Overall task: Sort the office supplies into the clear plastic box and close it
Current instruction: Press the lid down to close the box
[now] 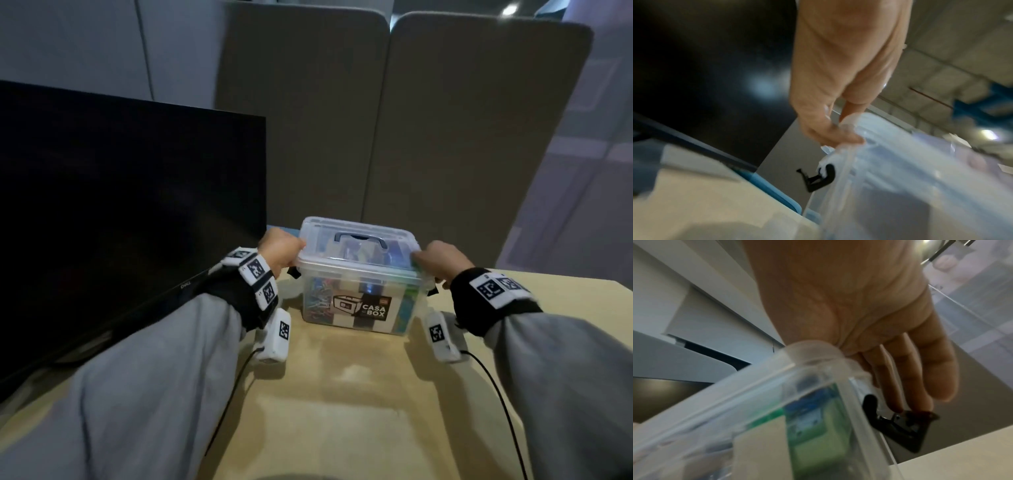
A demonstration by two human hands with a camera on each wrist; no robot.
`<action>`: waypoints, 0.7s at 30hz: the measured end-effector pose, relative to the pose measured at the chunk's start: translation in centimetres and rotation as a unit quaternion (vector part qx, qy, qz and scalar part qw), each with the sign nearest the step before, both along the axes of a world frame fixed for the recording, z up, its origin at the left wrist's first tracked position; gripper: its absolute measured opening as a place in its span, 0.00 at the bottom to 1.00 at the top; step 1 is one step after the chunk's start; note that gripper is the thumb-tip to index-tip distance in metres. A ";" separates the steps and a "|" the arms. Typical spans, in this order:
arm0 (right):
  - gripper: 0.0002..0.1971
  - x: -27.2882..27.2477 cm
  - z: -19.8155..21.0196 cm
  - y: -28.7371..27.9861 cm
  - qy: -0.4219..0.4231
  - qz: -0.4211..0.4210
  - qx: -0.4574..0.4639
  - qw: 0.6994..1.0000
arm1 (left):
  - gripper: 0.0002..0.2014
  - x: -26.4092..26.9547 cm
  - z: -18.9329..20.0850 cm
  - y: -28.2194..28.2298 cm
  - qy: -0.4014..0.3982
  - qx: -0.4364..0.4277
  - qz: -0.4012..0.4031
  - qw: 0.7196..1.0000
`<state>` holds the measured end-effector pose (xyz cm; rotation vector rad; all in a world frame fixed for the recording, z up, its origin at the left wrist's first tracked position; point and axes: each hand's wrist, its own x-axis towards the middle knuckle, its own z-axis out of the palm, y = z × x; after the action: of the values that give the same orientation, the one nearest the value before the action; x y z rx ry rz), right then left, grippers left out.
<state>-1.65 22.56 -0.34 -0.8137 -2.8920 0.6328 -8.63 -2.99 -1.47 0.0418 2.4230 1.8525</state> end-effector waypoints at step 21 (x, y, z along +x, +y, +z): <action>0.14 -2.0 -0.7 1.6 0.071 -0.023 0.032 0.997 | 0.10 -3.0 1.2 -1.8 0.015 -0.244 -0.218 0.945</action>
<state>-3.63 24.14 -1.00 -0.7910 -2.7416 0.5661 -11.60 -4.80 -0.26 0.5224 2.5488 1.0501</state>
